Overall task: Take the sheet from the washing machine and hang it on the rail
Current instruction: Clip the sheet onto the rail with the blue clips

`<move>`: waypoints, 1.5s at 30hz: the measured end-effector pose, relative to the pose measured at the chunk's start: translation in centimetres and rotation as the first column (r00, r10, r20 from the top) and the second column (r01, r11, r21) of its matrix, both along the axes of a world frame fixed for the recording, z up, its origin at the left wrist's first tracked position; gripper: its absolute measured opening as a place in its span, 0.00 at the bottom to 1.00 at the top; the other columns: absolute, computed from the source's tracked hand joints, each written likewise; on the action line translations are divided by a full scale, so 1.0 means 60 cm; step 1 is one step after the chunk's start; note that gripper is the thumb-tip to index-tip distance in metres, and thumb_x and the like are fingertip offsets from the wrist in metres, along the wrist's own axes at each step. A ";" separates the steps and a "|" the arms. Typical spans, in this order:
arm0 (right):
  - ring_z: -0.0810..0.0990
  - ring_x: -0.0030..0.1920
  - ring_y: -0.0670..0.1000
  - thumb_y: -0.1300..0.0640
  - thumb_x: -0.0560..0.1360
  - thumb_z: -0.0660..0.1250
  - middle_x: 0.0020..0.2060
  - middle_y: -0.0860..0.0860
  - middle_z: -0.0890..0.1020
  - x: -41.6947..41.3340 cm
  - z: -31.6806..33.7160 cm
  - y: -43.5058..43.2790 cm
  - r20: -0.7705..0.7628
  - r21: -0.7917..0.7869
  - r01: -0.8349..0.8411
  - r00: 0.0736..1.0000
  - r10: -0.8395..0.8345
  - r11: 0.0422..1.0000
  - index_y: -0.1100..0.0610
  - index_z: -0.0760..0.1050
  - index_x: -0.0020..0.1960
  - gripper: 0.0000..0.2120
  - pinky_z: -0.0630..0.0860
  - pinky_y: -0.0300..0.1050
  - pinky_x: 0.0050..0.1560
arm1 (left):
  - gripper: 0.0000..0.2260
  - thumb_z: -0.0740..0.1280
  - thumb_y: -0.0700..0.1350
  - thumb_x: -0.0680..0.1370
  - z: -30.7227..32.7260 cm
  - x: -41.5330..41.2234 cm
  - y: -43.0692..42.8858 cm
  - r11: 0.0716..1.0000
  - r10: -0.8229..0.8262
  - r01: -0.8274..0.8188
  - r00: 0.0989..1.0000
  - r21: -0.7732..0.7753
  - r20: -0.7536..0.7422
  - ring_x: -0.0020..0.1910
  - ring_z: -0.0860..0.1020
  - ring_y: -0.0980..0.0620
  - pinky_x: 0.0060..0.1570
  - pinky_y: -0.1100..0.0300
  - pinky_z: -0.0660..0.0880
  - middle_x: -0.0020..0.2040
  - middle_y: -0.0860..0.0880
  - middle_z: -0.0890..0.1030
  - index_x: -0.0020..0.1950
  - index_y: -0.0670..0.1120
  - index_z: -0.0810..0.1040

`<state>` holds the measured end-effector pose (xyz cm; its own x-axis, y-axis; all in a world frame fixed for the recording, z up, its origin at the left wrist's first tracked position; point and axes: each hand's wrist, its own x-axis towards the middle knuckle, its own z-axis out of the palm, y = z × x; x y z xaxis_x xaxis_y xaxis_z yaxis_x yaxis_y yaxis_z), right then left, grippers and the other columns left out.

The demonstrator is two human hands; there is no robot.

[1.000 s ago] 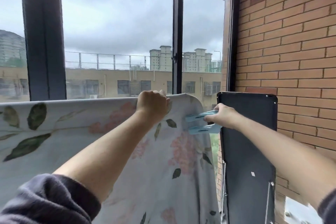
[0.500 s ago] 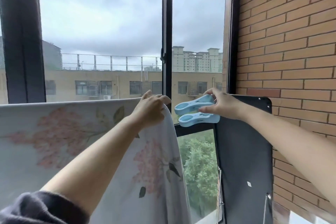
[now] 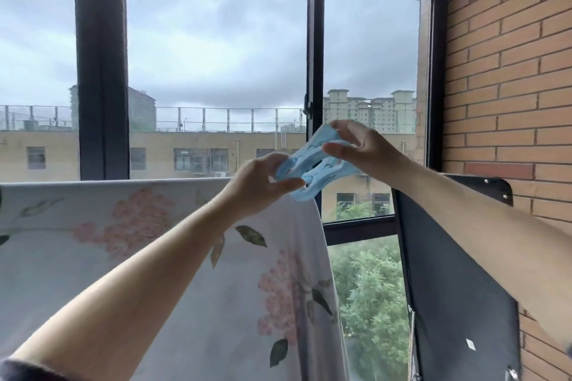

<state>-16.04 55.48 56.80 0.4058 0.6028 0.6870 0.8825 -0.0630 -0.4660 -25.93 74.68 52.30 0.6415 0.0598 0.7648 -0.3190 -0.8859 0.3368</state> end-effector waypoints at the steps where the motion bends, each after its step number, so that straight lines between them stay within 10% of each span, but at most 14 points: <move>1: 0.77 0.54 0.42 0.38 0.64 0.68 0.56 0.47 0.77 -0.005 0.003 0.017 0.015 0.037 -0.013 1.000 0.013 0.999 0.56 0.66 0.68 0.38 0.76 0.31 0.42 | 0.19 0.70 0.52 0.72 0.000 -0.006 0.009 1.000 0.003 -0.003 1.000 -0.010 0.024 0.51 0.79 0.53 0.51 0.54 0.76 0.52 0.53 0.80 0.61 0.50 0.75; 4: 0.77 0.52 0.46 0.43 0.67 0.73 0.52 0.48 0.78 -0.016 0.024 0.063 0.147 0.090 0.023 0.988 -0.036 0.996 0.57 0.70 0.64 0.31 0.75 0.30 0.42 | 0.24 0.65 0.59 0.74 0.004 -0.036 0.060 0.969 0.188 -0.177 0.981 0.175 -0.047 0.59 0.74 0.51 0.63 0.48 0.69 0.63 0.52 0.75 0.66 0.52 0.68; 9: 0.74 0.45 0.39 0.47 0.64 0.77 0.46 0.46 0.77 -0.026 0.062 0.125 0.309 0.088 0.001 0.951 -0.028 0.996 0.57 0.74 0.56 0.26 0.69 0.23 0.40 | 0.24 0.55 0.65 0.76 -0.006 -0.096 0.158 0.545 0.735 -0.626 0.676 0.558 0.041 0.55 0.75 0.49 0.60 0.52 0.70 0.57 0.47 0.77 0.60 0.48 0.69; 13: 0.74 0.40 0.38 0.46 0.61 0.79 0.41 0.42 0.77 -0.030 0.082 0.163 0.364 0.048 -0.043 0.931 0.023 0.998 0.56 0.75 0.50 0.23 0.68 0.25 0.37 | 0.18 0.55 0.64 0.76 -0.012 -0.097 0.159 0.515 0.742 -0.681 0.658 0.521 0.127 0.39 0.75 0.50 0.39 0.58 0.66 0.43 0.49 0.80 0.43 0.49 0.68; 31: 0.76 0.39 0.42 0.41 0.60 0.77 0.38 0.44 0.78 -0.006 0.088 0.234 0.311 -0.253 -0.018 0.945 0.099 0.967 0.55 0.77 0.46 0.23 0.69 0.34 0.38 | 0.19 0.56 0.65 0.76 -0.019 -0.083 0.142 0.491 0.739 -0.729 0.638 0.477 0.214 0.33 0.70 0.52 0.36 0.60 0.64 0.33 0.53 0.71 0.40 0.49 0.66; 36: 0.77 0.52 0.47 0.31 0.63 0.70 0.51 0.44 0.79 -0.005 0.089 0.228 0.244 -0.414 -0.018 0.961 0.130 0.910 0.54 0.75 0.61 0.35 0.72 0.41 0.52 | 0.18 0.56 0.63 0.76 -0.018 -0.084 0.142 0.498 0.739 -0.715 0.646 0.491 0.192 0.33 0.71 0.51 0.36 0.59 0.64 0.33 0.53 0.71 0.41 0.49 0.66; 40: 0.66 0.69 0.52 0.35 0.67 0.66 0.73 0.51 0.64 0.028 0.044 0.187 -0.028 -0.418 -0.189 0.980 0.196 0.889 0.52 0.52 0.76 0.46 0.65 0.43 0.64 | 0.17 0.55 0.60 0.77 -0.016 -0.086 0.141 0.510 0.741 -0.709 0.650 0.487 0.171 0.34 0.71 0.50 0.36 0.59 0.64 0.34 0.52 0.71 0.40 0.48 0.67; 45: 0.79 0.44 0.47 0.31 0.62 0.69 0.44 0.48 0.81 0.119 -0.080 0.147 -0.261 -0.359 -0.209 0.958 0.118 0.910 0.55 0.76 0.51 0.31 0.76 0.42 0.47 | 0.17 0.54 0.59 0.77 -0.017 -0.079 0.142 0.515 0.760 -0.722 0.634 0.463 0.143 0.36 0.71 0.49 0.37 0.58 0.63 0.35 0.50 0.73 0.41 0.48 0.69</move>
<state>-8.88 64.31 51.98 0.3965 0.8697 0.2938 0.7679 -0.1389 -0.6253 -30.69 83.19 51.26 0.5762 0.2155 0.7884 0.5310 -0.8320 -0.1607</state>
